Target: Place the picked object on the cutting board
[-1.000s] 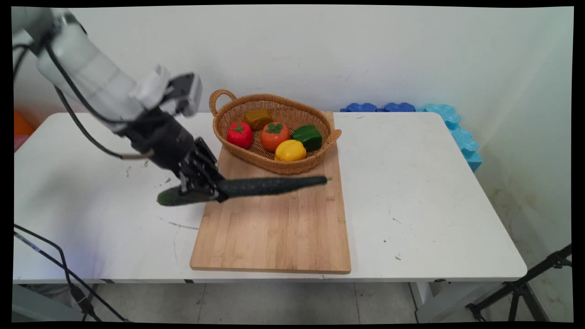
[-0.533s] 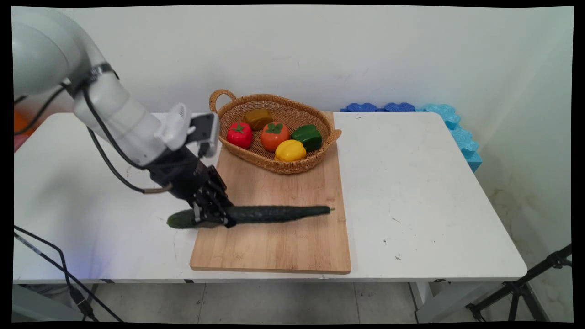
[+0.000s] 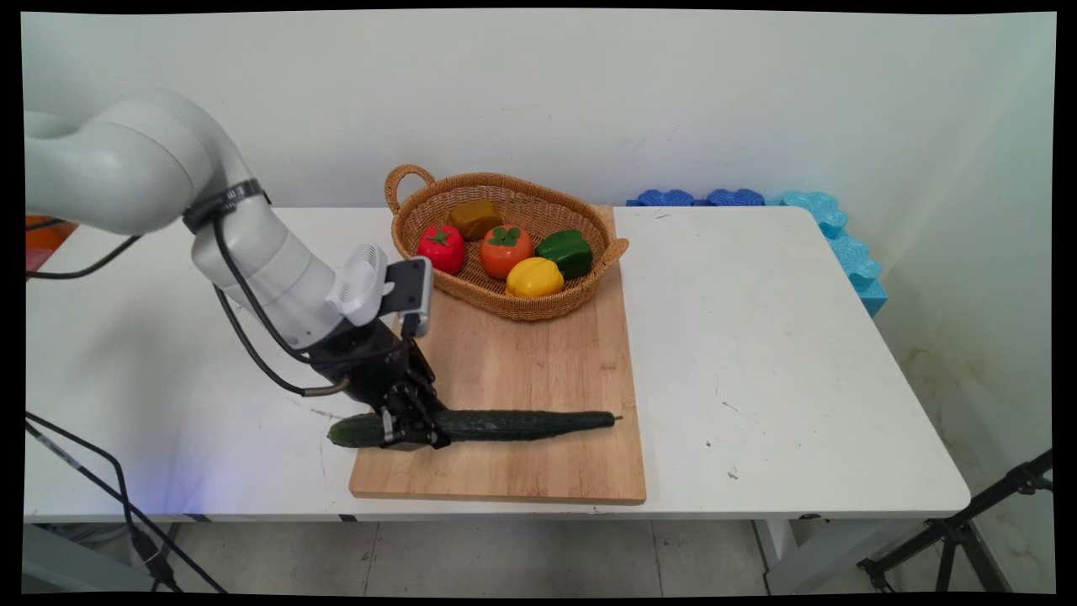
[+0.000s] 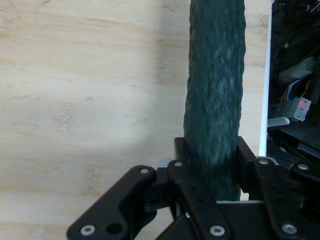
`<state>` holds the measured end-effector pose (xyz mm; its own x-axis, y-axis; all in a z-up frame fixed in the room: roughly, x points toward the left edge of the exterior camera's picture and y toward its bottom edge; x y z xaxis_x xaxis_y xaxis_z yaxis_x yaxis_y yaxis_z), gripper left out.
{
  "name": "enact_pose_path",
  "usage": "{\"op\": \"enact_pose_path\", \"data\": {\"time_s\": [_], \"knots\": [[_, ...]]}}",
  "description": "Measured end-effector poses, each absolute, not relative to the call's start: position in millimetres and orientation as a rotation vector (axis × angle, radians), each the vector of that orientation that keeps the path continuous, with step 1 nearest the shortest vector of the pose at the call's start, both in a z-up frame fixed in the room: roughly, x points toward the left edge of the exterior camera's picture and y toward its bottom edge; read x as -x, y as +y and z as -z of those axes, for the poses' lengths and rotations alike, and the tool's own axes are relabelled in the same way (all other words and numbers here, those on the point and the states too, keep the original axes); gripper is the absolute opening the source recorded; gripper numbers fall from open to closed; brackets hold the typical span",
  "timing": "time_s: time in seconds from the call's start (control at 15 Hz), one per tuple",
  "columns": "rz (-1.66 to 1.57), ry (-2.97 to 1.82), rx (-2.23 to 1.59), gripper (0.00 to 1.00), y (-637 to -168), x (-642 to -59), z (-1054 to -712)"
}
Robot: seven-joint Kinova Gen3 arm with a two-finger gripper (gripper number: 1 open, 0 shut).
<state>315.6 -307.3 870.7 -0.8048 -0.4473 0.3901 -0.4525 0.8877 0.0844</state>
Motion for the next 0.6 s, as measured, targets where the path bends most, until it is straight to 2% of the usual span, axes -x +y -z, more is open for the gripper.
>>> {"op": "enact_pose_path", "data": {"time_s": [0.47, 0.53, 0.6], "knots": [[-0.033, -2.652, -0.657, 0.0, -313, -306, -850], [-0.035, -2.649, -0.657, 1.0, -314, -305, -848], [-0.036, -2.647, -0.657, 1.0, -315, -304, -846]]}}
